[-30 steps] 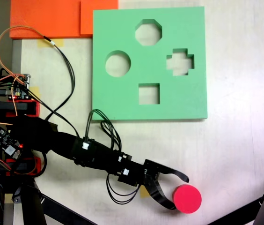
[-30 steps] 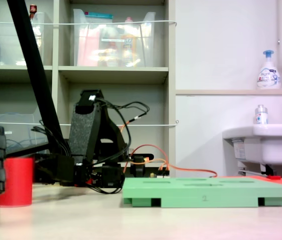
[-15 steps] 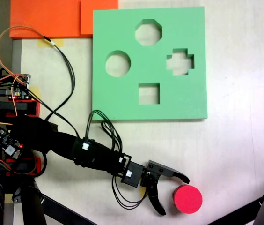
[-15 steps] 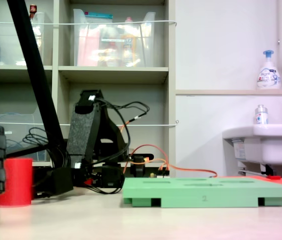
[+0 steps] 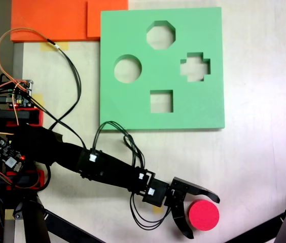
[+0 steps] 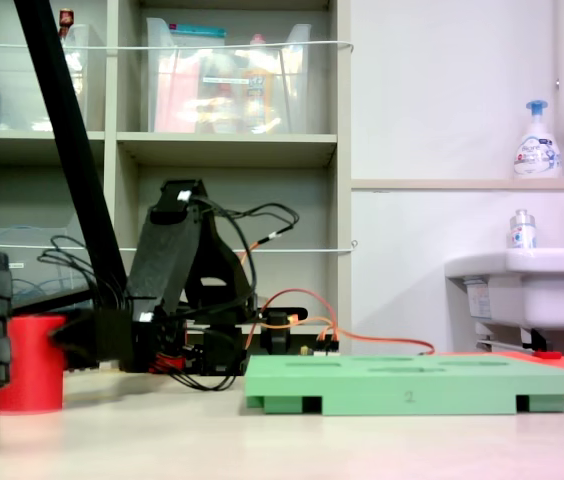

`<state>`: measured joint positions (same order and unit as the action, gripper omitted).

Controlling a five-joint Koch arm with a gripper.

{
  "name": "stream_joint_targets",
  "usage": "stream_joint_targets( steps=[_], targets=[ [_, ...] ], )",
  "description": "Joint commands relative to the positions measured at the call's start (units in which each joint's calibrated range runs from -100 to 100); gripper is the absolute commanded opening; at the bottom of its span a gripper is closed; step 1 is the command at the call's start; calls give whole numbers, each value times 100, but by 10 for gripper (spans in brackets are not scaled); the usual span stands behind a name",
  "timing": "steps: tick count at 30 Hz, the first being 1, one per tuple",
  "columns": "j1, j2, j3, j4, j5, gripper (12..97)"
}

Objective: Put the cylinder block into the corresponding hole

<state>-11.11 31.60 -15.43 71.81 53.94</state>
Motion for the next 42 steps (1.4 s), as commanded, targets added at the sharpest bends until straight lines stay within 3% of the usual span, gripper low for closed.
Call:
stream_joint_targets(
  steps=[1, 13, 18, 20, 32, 42],
  targets=[
    [0, 108, 347, 8, 15, 703],
    [20, 527, 925, -195, 15, 666],
    [20, 304, 726, -166, 15, 450],
    [20, 192, 646, -175, 15, 411],
    [93, -409, 158, -127, 15, 381],
    [166, -2113, -1149, 17, 15, 348]
  ],
)
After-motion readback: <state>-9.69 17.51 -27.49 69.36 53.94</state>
